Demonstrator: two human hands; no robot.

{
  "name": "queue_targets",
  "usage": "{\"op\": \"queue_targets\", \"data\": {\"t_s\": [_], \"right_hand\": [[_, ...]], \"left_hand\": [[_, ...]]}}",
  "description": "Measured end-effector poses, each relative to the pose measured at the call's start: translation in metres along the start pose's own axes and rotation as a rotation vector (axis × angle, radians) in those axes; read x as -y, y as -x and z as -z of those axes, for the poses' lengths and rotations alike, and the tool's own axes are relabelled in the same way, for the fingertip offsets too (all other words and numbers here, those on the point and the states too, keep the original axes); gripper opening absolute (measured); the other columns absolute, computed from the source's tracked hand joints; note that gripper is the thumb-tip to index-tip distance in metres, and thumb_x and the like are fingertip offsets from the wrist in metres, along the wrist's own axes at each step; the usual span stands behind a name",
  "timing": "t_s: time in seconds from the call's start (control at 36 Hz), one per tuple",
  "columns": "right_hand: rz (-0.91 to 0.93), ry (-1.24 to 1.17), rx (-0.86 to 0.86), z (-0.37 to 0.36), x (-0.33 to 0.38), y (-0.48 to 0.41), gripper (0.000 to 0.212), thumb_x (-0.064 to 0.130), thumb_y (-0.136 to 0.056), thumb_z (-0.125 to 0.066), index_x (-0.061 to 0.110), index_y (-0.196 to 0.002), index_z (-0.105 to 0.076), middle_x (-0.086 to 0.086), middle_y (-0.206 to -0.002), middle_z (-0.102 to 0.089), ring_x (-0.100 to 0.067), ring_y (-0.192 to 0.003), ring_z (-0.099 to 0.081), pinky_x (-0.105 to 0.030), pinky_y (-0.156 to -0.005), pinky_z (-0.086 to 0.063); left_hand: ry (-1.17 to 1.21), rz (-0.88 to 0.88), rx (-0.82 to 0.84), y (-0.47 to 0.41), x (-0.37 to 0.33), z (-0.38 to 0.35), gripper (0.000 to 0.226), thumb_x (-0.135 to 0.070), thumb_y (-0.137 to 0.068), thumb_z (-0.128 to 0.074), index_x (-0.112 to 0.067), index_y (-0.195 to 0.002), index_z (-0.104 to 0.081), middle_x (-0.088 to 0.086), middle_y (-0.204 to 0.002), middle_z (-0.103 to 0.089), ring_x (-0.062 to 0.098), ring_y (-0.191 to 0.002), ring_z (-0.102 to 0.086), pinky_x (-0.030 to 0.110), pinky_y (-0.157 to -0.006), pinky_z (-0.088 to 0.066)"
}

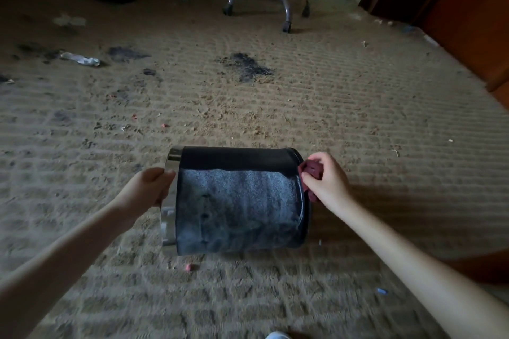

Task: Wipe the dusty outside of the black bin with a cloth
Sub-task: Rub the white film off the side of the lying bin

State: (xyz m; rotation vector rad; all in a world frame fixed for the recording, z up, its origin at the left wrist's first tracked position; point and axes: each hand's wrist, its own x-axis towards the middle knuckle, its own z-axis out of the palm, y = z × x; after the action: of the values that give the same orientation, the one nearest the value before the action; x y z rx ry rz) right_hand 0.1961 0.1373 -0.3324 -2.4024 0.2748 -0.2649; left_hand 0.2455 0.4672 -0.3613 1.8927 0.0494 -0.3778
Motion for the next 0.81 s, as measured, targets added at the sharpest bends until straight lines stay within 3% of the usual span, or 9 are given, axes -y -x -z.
{"op": "queue_targets", "data": {"t_s": [0.08, 0.11, 0.17, 0.22, 0.25, 0.31, 0.42, 0.58, 0.81], "right_hand": [[0.194, 0.228, -0.002, 0.001, 0.009, -0.016, 0.031, 0.004, -0.079, -0.067, 0.007, -0.108, -0.057, -0.008, -0.108, -0.049, -0.019, -0.094, -0.050, -0.017, -0.080, -0.035], [0.258, 0.293, -0.001, 0.002, 0.012, -0.021, 0.033, 0.005, -0.079, -0.068, 0.006, -0.110, -0.057, -0.010, -0.110, -0.047, -0.021, -0.096, -0.049, -0.021, -0.082, -0.037], [0.363, 0.434, 0.009, 0.003, 0.016, -0.030, 0.033, 0.013, -0.081, -0.069, 0.006, -0.110, -0.056, -0.012, -0.108, -0.044, -0.024, -0.095, -0.046, -0.028, -0.081, -0.043], [0.434, 0.567, 0.060, 0.000, 0.017, -0.035, 0.028, 0.025, -0.085, -0.065, 0.007, -0.104, -0.057, -0.009, -0.104, -0.041, -0.024, -0.093, -0.043, -0.034, -0.079, -0.046], [0.430, 0.607, 0.109, -0.001, 0.017, -0.035, 0.027, 0.028, -0.088, -0.061, 0.007, -0.104, -0.057, -0.008, -0.104, -0.040, -0.024, -0.095, -0.041, -0.037, -0.081, -0.045], [0.381, 0.615, 0.182, -0.004, 0.015, -0.034, 0.027, 0.025, -0.092, -0.055, 0.006, -0.111, -0.057, -0.010, -0.108, -0.042, -0.026, -0.102, -0.038, -0.037, -0.088, -0.040], [0.377, 0.534, 0.149, -0.007, 0.012, -0.030, 0.021, 0.005, -0.088, -0.057, 0.000, -0.107, -0.062, -0.014, -0.100, -0.050, -0.030, -0.099, -0.042, -0.037, -0.090, -0.038], [0.483, 0.556, 0.101, -0.006, 0.004, -0.006, 0.029, -0.008, -0.071, -0.071, -0.003, -0.100, -0.068, -0.012, -0.088, -0.054, -0.032, -0.085, -0.051, -0.045, -0.074, -0.051], [0.608, 0.576, 0.239, 0.013, -0.010, 0.029, 0.044, -0.006, -0.065, -0.078, 0.003, -0.106, -0.066, -0.009, -0.094, -0.059, -0.024, -0.091, -0.051, -0.036, -0.080, -0.051]], "left_hand": [[-0.135, -0.064, -0.026, -0.004, -0.003, 0.001, 0.024, -0.016, -0.096, -0.046, -0.007, -0.074, -0.050, 0.009, -0.059, -0.050, 0.023, -0.056, -0.046, 0.037, -0.061, -0.042], [-0.196, -0.095, -0.018, -0.004, -0.006, 0.000, 0.014, -0.015, -0.096, -0.044, -0.008, -0.089, -0.054, 0.009, -0.062, -0.056, 0.024, -0.057, -0.051, 0.037, -0.061, -0.044], [-0.367, -0.123, -0.006, -0.006, -0.007, 0.001, 0.037, -0.020, -0.097, -0.042, -0.014, -0.134, -0.038, 0.015, -0.101, -0.064, 0.025, -0.084, -0.062, 0.038, -0.073, -0.051], [-0.620, -0.200, -0.008, -0.008, -0.002, 0.007, 0.054, -0.032, -0.098, -0.034, -0.026, -0.148, -0.015, 0.000, -0.150, -0.029, 0.025, -0.127, -0.044, 0.047, -0.098, -0.043], [-0.691, -0.254, 0.005, -0.008, 0.000, 0.008, 0.053, -0.037, -0.098, -0.029, -0.031, -0.148, -0.011, -0.013, -0.154, -0.012, 0.022, -0.135, -0.035, 0.050, -0.103, -0.038], [-0.743, -0.299, 0.040, -0.010, 0.005, 0.010, 0.052, -0.039, -0.097, -0.023, -0.034, -0.148, -0.010, -0.025, -0.150, 0.001, 0.015, -0.137, -0.032, 0.050, -0.105, -0.036], [-0.850, -0.297, 0.031, -0.011, 0.002, 0.010, 0.052, -0.039, -0.098, -0.019, -0.036, -0.148, -0.005, -0.026, -0.150, 0.005, 0.014, -0.127, -0.045, 0.043, -0.100, -0.042], [-0.969, -0.239, 0.014, -0.010, -0.006, 0.009, 0.052, -0.039, -0.098, -0.015, -0.036, -0.148, 0.001, -0.025, -0.150, 0.009, 0.018, -0.106, -0.061, 0.037, -0.092, -0.045], [-0.889, -0.247, 0.028, -0.011, -0.004, 0.006, 0.053, -0.036, -0.099, -0.020, -0.031, -0.149, -0.003, -0.023, -0.152, 0.006, 0.019, -0.110, -0.059, 0.048, -0.098, -0.043]]}}
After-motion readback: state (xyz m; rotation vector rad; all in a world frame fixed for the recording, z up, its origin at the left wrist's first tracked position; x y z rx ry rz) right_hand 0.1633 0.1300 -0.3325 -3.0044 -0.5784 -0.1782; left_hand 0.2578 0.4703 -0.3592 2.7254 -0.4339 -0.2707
